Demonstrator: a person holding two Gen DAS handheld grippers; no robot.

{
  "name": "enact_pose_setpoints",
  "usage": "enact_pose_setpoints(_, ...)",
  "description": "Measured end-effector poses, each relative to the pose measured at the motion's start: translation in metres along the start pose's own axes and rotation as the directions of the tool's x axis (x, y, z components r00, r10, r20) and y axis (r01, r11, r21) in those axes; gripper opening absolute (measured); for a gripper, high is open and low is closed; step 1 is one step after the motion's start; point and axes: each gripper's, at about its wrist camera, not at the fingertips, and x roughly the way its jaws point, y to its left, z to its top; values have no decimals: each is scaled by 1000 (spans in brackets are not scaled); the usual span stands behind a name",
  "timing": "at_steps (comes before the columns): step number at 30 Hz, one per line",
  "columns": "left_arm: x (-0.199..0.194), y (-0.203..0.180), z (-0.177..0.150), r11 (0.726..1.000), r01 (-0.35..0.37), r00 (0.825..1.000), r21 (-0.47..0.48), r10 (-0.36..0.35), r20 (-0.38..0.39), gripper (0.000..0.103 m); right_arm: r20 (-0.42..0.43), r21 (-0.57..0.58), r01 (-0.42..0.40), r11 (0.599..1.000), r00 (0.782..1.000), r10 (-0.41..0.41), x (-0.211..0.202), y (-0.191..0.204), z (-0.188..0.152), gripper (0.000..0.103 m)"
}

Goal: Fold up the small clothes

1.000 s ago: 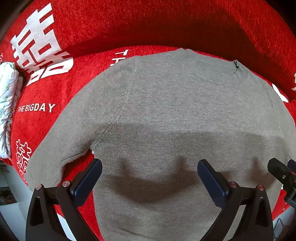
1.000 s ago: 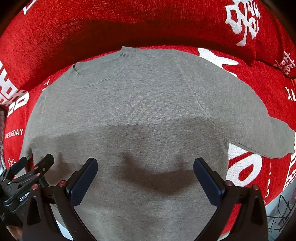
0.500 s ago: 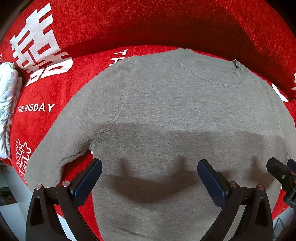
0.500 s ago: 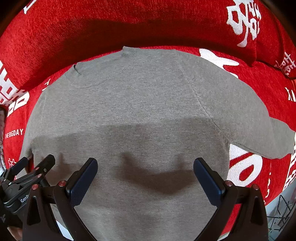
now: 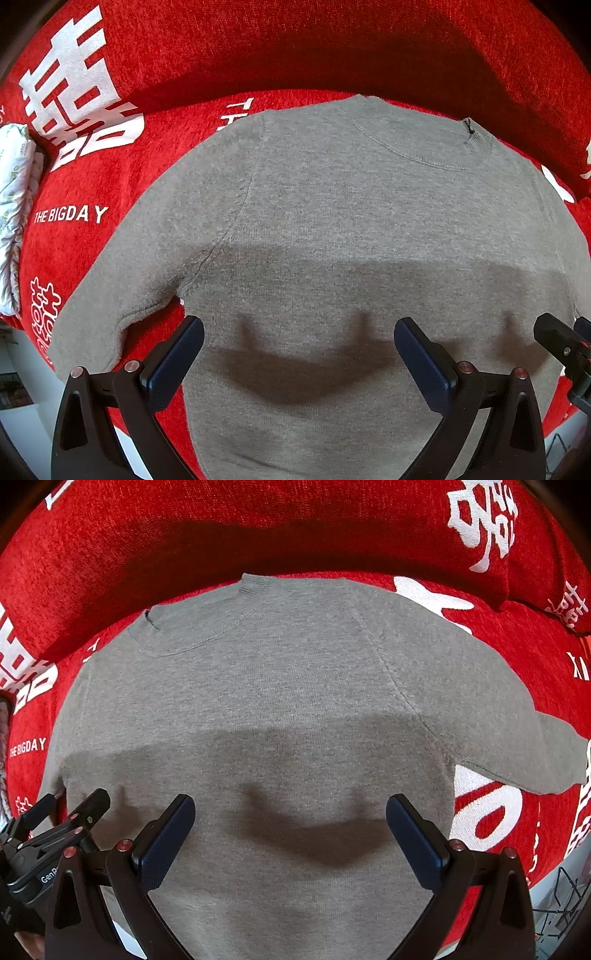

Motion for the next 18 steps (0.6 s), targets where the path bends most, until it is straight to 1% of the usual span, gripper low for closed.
enact_pose_setpoints(18, -4, 2, -3, 1000, 6, 1000, -7, -6, 4, 103, 4, -2, 7, 1000, 1000, -7, -3, 4, 1, 103)
